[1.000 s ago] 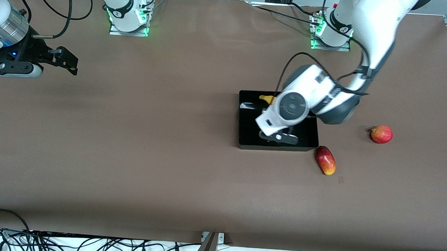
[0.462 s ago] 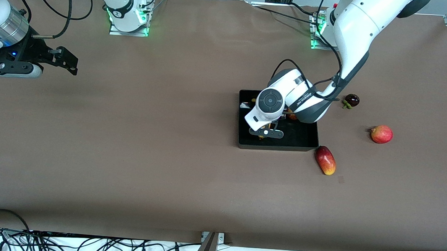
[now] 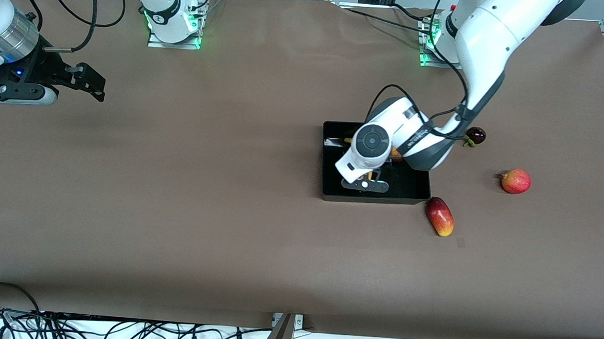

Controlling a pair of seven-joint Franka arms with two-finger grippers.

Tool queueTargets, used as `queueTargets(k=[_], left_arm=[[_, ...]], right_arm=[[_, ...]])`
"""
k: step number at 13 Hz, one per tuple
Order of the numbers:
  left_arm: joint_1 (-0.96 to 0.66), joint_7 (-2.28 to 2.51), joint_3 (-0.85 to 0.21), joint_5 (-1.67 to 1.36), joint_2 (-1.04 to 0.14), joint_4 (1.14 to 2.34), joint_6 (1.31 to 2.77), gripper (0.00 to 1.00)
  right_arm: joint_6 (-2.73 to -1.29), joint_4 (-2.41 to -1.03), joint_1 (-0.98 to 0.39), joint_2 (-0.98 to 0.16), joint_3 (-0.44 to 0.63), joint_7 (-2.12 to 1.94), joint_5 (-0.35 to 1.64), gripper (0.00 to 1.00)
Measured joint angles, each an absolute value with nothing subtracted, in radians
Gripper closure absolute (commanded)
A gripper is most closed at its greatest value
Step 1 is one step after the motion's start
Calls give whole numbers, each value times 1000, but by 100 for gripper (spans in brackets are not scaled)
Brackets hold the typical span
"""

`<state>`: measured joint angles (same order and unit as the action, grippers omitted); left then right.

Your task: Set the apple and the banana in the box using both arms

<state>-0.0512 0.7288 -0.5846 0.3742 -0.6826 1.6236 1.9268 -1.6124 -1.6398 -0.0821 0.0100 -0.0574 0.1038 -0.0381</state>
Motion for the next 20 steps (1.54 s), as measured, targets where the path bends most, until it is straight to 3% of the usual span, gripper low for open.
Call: queueTargets(k=[5,8,10,12,14,17,20], left_arm=[[82,549,-605,296,-517,1417,1553,0],[212,338,-600,221,-453,1317,1412,0],[242,156,-498,167,-391,1304,1384,0],[164,27,-291,81,-299,1338,1386,0],[104,-6,-163,44,-197,1441,1462,0],[-4,-5,-46,40,-79,1608,1603,0],[-46,-4,9,40,-46,1646,1627,0]], right_arm=[[-1612,-1639,-82,10,-57,107,-38,0],[-1612,-1639,-82,10,-57,108,-38,0],[-1611,-1638,-82,9,-57,108,-38,0],[-1611,-1638,-82,9,-57,109,-38,0],[-1611,-1638,-82,9,-57,109,-38,0],[-1611,-1638,-82,9,-57,110,-38,0],[-1611,-1638,-82,9,-57,111,-38,0]])
